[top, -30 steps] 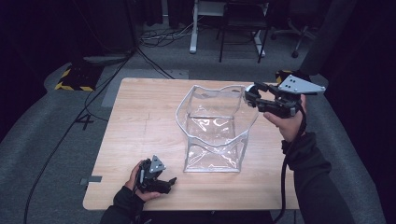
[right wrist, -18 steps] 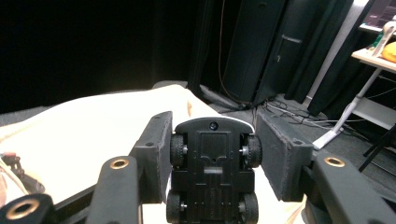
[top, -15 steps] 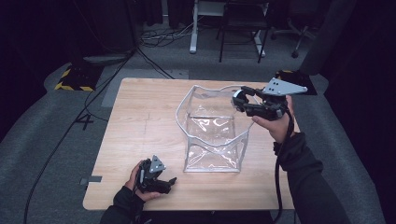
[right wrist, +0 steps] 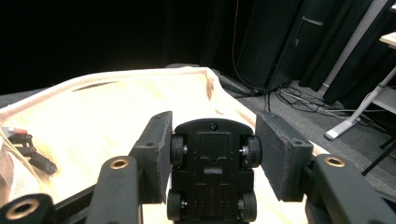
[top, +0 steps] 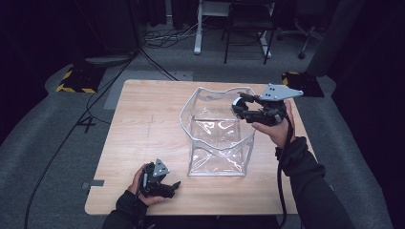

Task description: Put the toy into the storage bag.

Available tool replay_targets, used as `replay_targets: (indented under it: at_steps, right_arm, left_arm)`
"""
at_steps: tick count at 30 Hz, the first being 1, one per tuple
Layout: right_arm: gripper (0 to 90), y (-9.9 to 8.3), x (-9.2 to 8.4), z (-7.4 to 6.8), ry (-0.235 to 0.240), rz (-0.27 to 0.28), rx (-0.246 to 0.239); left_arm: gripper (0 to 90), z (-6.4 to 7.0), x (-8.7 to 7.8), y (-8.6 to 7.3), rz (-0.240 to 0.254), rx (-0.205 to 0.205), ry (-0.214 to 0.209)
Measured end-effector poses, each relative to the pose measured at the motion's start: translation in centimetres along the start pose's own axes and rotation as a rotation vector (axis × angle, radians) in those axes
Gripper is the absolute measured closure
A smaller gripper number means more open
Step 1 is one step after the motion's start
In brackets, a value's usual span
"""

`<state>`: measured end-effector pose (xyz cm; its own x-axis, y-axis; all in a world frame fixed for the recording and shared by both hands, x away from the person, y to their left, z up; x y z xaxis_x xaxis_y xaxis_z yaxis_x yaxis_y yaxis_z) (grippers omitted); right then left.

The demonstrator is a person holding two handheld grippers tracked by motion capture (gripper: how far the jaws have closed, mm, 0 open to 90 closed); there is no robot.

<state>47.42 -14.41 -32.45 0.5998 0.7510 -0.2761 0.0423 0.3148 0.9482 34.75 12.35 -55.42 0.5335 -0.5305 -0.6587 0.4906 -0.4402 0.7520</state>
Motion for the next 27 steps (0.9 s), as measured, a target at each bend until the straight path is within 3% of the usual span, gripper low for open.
replay_targets:
  at_steps: [16, 27]
  right_arm:
    - [48.5, -2.0, 0.5, 0.0, 0.018, -0.059, 0.007]
    - [48.4, -3.1, 0.6, 0.1, 0.066, -0.180, -0.016]
  left_arm:
    - [14.0, 0.0, 0.0, 0.0, 0.001, 0.001, 0.000]
    - [14.0, 0.0, 0.0, 0.0, -0.003, 0.001, -0.002]
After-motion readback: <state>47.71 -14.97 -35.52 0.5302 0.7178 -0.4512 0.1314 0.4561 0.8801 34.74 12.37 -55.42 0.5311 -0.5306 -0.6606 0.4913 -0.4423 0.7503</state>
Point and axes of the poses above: each handheld gripper's, and its own axes: x roughly forward along the jaws, y roughly out of its top, z roughly to its right, the point moved 7 cm from there along x, roughly forward along the jaws, and after that the axes turned 6 degrees about z, right-handed, at the moved point
